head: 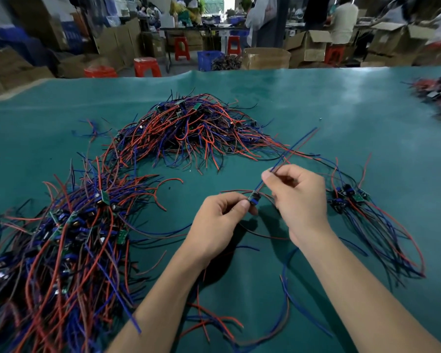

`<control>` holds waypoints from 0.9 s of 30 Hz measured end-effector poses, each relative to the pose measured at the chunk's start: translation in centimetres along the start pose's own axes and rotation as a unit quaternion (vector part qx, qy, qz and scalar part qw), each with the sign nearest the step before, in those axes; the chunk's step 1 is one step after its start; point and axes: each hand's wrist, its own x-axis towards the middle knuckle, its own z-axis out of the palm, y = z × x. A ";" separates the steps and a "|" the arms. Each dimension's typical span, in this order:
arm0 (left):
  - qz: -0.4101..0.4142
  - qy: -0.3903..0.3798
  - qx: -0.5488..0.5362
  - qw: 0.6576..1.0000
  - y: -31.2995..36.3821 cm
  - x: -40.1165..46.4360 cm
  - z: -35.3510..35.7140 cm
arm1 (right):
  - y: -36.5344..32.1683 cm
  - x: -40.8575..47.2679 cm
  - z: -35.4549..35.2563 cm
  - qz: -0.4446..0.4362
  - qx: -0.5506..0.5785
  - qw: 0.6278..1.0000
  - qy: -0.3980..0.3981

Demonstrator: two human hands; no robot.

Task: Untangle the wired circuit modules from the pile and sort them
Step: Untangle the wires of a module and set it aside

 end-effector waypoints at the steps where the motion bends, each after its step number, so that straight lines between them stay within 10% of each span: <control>1: -0.002 -0.004 0.001 1.000 0.0 0.0 0.0 | 0.1 0.3 -0.3 -0.006 -0.005 1.000 0.024; 6: -0.001 -0.020 0.019 1.000 0.0 -0.1 0.0 | 0.3 1.8 -2.2 -0.113 -0.144 0.975 0.125; 17: -0.011 0.089 -0.004 0.996 -0.6 0.3 0.2 | 0.6 4.6 -6.4 -0.006 -0.034 0.938 0.345; 23: -0.007 0.098 -0.049 0.994 -0.5 0.3 0.4 | -1.1 -0.4 -0.5 0.002 -0.044 0.989 -0.141; 27: -0.005 0.073 -0.030 0.997 -0.6 0.3 0.1 | -0.9 -1.7 0.6 -0.036 -0.019 0.979 -0.198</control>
